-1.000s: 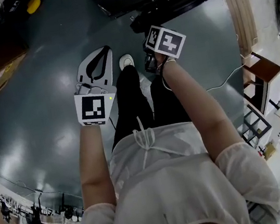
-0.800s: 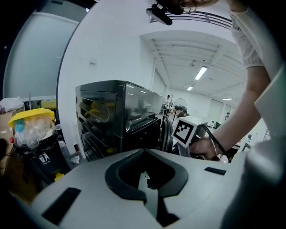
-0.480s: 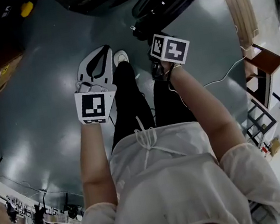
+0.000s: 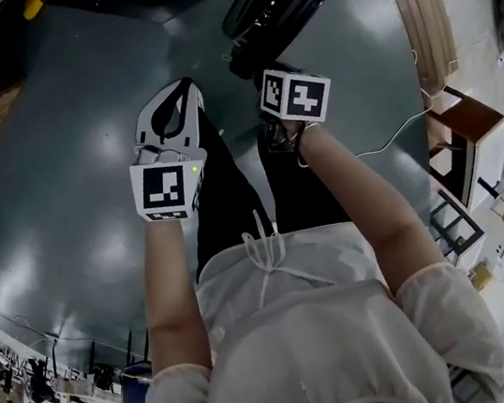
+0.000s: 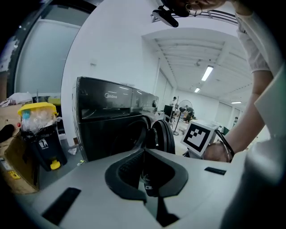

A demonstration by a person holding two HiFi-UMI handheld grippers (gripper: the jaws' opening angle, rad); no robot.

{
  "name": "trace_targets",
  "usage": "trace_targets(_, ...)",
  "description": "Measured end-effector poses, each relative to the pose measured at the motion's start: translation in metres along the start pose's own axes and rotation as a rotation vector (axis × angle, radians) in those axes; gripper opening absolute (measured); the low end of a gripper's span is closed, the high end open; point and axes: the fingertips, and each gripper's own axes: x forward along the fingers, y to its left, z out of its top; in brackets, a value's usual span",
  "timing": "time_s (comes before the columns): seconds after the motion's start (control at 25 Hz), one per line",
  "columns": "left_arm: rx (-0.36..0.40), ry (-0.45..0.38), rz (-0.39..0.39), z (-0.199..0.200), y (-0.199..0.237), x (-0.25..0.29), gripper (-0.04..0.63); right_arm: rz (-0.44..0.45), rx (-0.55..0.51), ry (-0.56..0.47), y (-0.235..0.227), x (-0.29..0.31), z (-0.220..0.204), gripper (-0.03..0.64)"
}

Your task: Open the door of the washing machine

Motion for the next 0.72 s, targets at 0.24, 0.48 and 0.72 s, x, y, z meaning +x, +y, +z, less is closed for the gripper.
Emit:
trace_targets(0.24,-0.036,-0.022,0.035,-0.001,-0.046,0.005,0.021,0.035,-0.078,-0.014,-0.035,-0.013,-0.013,0.124)
trace_targets(0.48,-0.038,-0.029,0.07,-0.008,-0.081,0.005,0.021,0.05,-0.153,-0.005,-0.065,-0.027,-0.024,0.124)
trace_targets(0.72,-0.04,-0.061,0.073,-0.003,-0.127,0.012,0.021,0.066,-0.197,-0.011,-0.105,-0.048,-0.028,0.117)
